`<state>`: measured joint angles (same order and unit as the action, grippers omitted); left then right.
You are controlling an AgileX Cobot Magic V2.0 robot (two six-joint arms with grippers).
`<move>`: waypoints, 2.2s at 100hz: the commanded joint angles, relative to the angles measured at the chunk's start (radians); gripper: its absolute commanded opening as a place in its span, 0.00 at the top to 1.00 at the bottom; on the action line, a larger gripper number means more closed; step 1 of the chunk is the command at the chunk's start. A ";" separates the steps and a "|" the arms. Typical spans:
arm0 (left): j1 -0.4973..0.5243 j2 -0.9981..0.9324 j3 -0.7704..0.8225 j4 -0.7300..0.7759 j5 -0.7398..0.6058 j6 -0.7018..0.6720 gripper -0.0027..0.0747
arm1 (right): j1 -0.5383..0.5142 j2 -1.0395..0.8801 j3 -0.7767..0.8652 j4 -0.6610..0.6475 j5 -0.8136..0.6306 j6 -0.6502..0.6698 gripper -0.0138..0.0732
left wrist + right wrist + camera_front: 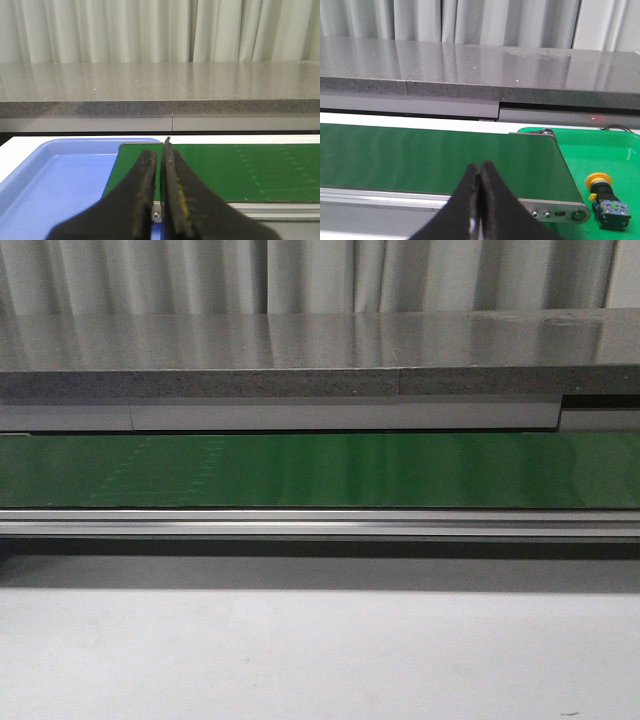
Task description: Move button from right to left
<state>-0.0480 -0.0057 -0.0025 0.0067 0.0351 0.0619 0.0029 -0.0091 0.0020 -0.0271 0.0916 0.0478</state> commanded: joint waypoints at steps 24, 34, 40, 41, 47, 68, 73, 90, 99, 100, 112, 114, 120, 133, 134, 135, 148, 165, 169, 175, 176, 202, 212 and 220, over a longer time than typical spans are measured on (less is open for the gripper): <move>0.002 -0.035 0.041 -0.007 -0.073 -0.009 0.96 | 0.000 0.083 -0.330 -0.003 0.278 -0.004 0.92; 0.002 -0.035 0.041 -0.007 -0.073 -0.009 0.96 | 0.000 0.165 -0.427 -0.004 0.391 -0.004 0.92; 0.002 -0.035 0.041 -0.007 -0.073 -0.009 0.96 | 0.000 0.219 -0.487 -0.004 0.458 -0.004 0.92; 0.002 -0.035 0.041 -0.007 -0.073 -0.009 0.96 | 0.000 0.233 -0.494 -0.004 0.475 -0.004 0.92; 0.002 -0.035 0.041 -0.007 -0.073 -0.009 0.96 | 0.000 0.291 -0.553 -0.004 0.553 -0.004 0.92; 0.002 -0.035 0.041 -0.007 -0.073 -0.009 0.96 | 0.000 0.510 -0.724 -0.005 0.732 -0.004 0.92; 0.002 -0.035 0.041 -0.007 -0.073 -0.009 0.96 | 0.000 0.561 -0.751 -0.005 0.747 -0.004 0.92; 0.002 -0.035 0.041 -0.007 -0.073 -0.009 0.96 | 0.000 0.663 -0.791 -0.003 0.742 -0.004 0.92; 0.002 -0.035 0.041 -0.007 -0.073 -0.009 0.96 | 0.000 0.691 -0.791 -0.003 0.740 -0.004 0.92; 0.002 -0.035 0.041 -0.007 -0.073 -0.009 0.96 | 0.000 0.692 -0.791 -0.003 0.740 -0.004 0.92; 0.002 -0.035 0.041 -0.007 -0.073 -0.009 0.96 | 0.000 0.709 -0.791 -0.003 0.740 -0.004 0.92; 0.002 -0.035 0.041 -0.007 -0.073 -0.009 0.96 | 0.000 0.709 -0.791 -0.003 0.740 -0.004 0.92; 0.002 -0.035 0.041 -0.007 -0.073 -0.009 0.96 | 0.000 0.710 -0.791 -0.003 0.742 -0.004 0.91; 0.002 -0.035 0.041 -0.007 -0.073 -0.009 0.96 | 0.000 0.710 -0.791 -0.003 0.752 -0.004 0.76; 0.002 -0.035 0.041 -0.007 -0.073 -0.009 0.96 | 0.000 0.710 -0.791 -0.003 0.755 -0.004 0.73; 0.002 -0.035 0.041 -0.007 -0.073 -0.009 0.96 | 0.000 0.710 -0.791 -0.003 0.756 -0.004 0.71; 0.002 -0.035 0.041 -0.007 -0.073 -0.009 0.96 | 0.000 0.710 -0.791 -0.003 0.762 -0.004 0.35; 0.002 -0.035 0.041 -0.007 -0.073 -0.009 0.96 | 0.000 0.710 -0.791 -0.003 0.760 -0.004 0.20; 0.002 -0.035 0.041 -0.007 -0.073 -0.009 0.96 | 0.000 0.710 -0.791 -0.003 0.760 -0.004 0.20; 0.002 -0.035 0.041 -0.007 -0.073 -0.009 0.96 | -0.001 0.710 -0.794 -0.003 0.759 -0.003 0.20; 0.002 -0.035 0.041 -0.007 -0.073 -0.009 0.96 | -0.001 0.710 -0.794 -0.003 0.759 -0.003 0.20; 0.002 -0.035 0.041 -0.007 -0.073 -0.009 0.96 | -0.010 0.785 -0.838 -0.128 0.732 -0.003 0.20; 0.002 -0.035 0.041 -0.007 -0.073 -0.009 0.96 | -0.050 0.838 -0.863 -0.170 0.716 -0.003 0.20; 0.002 -0.035 0.041 -0.007 -0.073 -0.009 0.96 | -0.095 0.881 -0.883 -0.180 0.676 -0.003 0.20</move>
<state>-0.0480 -0.0057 -0.0025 0.0067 0.0351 0.0619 -0.0516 0.8353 -0.8291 -0.1639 0.8658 0.0478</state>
